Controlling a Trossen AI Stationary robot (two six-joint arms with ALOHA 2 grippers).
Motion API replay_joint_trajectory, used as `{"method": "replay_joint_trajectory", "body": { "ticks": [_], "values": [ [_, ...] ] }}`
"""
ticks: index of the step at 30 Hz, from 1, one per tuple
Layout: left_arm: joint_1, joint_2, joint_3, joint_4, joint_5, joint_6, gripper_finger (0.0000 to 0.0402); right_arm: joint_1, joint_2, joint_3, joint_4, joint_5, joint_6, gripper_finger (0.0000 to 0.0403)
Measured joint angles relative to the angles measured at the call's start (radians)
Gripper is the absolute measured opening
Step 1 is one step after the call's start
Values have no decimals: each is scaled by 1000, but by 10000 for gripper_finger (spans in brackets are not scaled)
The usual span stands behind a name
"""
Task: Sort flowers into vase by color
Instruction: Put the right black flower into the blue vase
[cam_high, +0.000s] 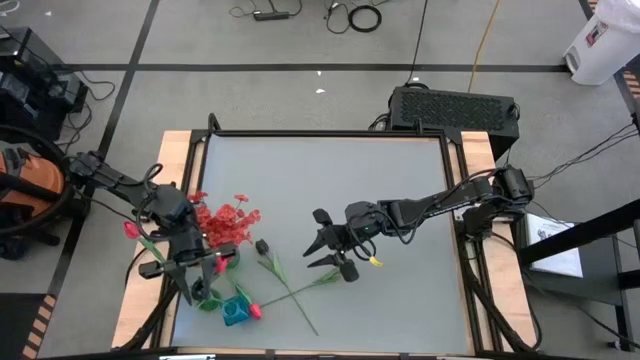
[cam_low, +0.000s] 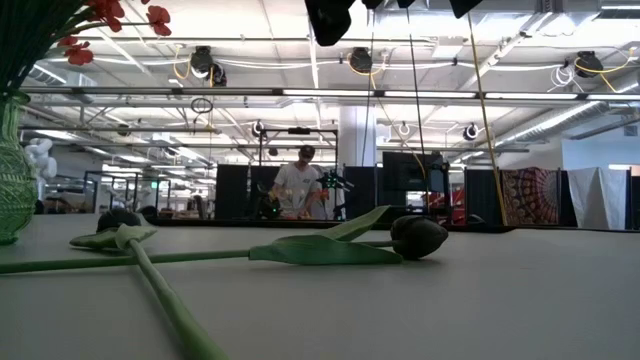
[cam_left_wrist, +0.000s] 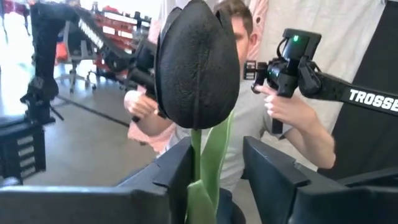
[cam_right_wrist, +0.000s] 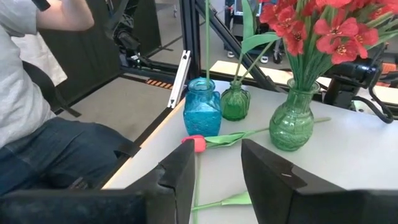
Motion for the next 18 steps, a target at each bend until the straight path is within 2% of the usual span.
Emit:
{"method": "replay_joint_trajectory", "body": {
  "ticks": [7,14,18],
  "values": [
    [0,0,0,-79,2,-3,182,0,0,0,-3,48,3,123],
    [15,-23,0,-86,2,-53,187,0,0,0,-3,48,3,123],
    [25,-56,0,-166,-9,-78,187,0,0,0,-2,48,3,123]
  ]
}}
